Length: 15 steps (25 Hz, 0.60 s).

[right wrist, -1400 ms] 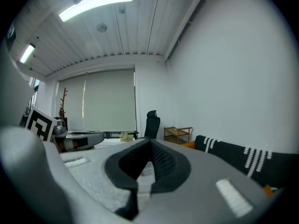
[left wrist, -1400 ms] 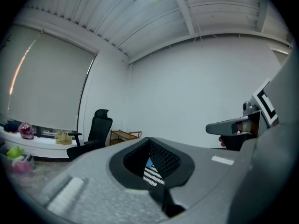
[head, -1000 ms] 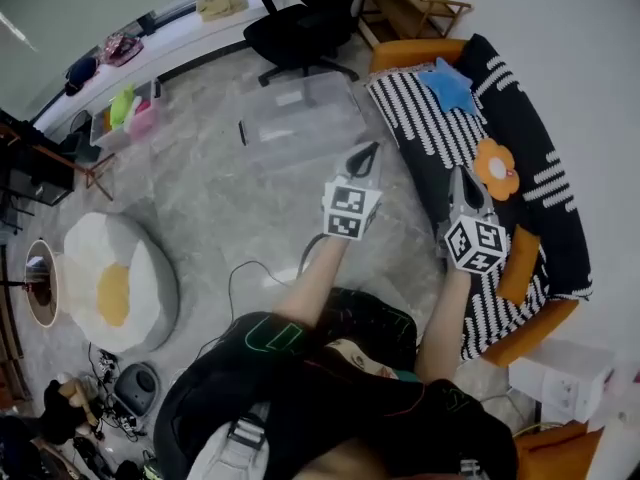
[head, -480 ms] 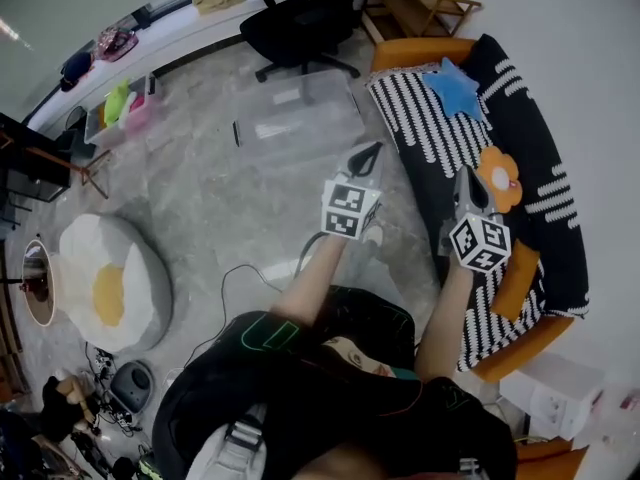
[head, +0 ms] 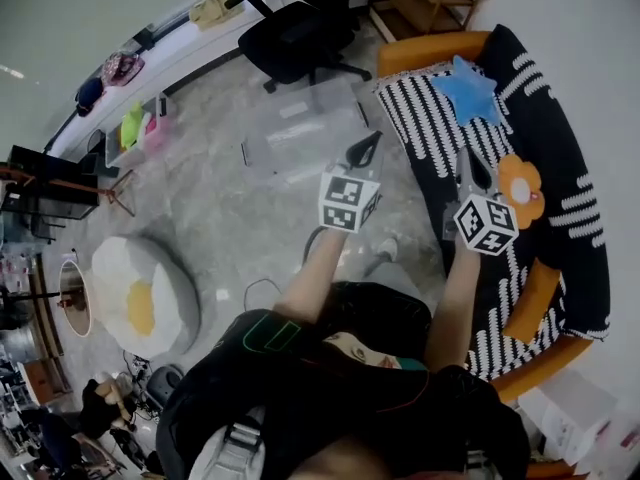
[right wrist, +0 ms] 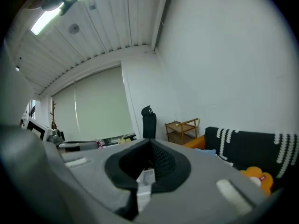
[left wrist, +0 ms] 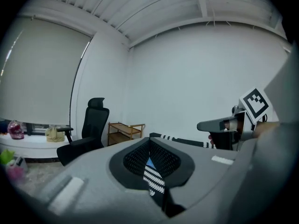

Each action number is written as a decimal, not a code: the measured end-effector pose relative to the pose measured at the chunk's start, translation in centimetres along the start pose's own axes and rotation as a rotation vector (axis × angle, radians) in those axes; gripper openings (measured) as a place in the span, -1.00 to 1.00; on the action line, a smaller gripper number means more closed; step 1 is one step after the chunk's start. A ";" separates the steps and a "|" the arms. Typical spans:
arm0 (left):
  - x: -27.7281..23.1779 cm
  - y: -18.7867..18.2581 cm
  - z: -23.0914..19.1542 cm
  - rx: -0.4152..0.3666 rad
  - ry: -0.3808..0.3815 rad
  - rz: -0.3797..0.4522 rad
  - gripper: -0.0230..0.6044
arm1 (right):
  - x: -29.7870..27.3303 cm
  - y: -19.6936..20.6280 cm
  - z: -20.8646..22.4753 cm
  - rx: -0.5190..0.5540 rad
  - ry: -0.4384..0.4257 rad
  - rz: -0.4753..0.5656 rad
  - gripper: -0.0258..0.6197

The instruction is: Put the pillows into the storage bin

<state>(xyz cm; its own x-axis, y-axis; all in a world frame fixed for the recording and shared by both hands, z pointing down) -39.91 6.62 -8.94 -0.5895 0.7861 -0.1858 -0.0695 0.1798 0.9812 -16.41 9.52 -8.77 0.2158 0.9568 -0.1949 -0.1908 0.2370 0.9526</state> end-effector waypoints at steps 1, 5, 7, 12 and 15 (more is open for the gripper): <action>-1.4 -0.3 0.1 -0.010 0.007 -0.006 -0.91 | -0.8 -0.2 1.3 -0.023 0.007 0.002 -0.91; -5.8 -1.3 0.2 0.008 0.035 -0.013 -0.91 | -3.6 -0.8 6.0 -0.088 0.040 -0.001 -0.91; -7.5 -1.8 0.1 0.006 0.034 -0.014 -0.91 | -4.8 -1.3 7.7 -0.100 0.046 0.003 -0.91; -10.7 -2.6 -0.1 -0.007 0.035 -0.006 -0.91 | -7.2 -3.2 9.7 -0.083 0.029 0.028 -0.91; -12.0 -3.7 -0.3 -0.011 0.042 0.024 -0.91 | -8.1 -4.7 10.1 -0.067 0.016 0.054 -0.91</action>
<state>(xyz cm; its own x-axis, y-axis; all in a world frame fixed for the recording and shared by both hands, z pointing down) -32.84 -3.69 -10.34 -0.6242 0.7646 -0.1602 -0.0637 0.1545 0.9859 -7.63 -1.09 -9.34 0.1882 0.9709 -0.1479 -0.2659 0.1954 0.9440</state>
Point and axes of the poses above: the fingertips, and each gripper's own axes: x backward along the fingers, z to its right, y out of its underside, the point moved 7 cm from there along x, backward along the fingers, and after that the axes turned 3 degrees about y, right-handed, at the moved point
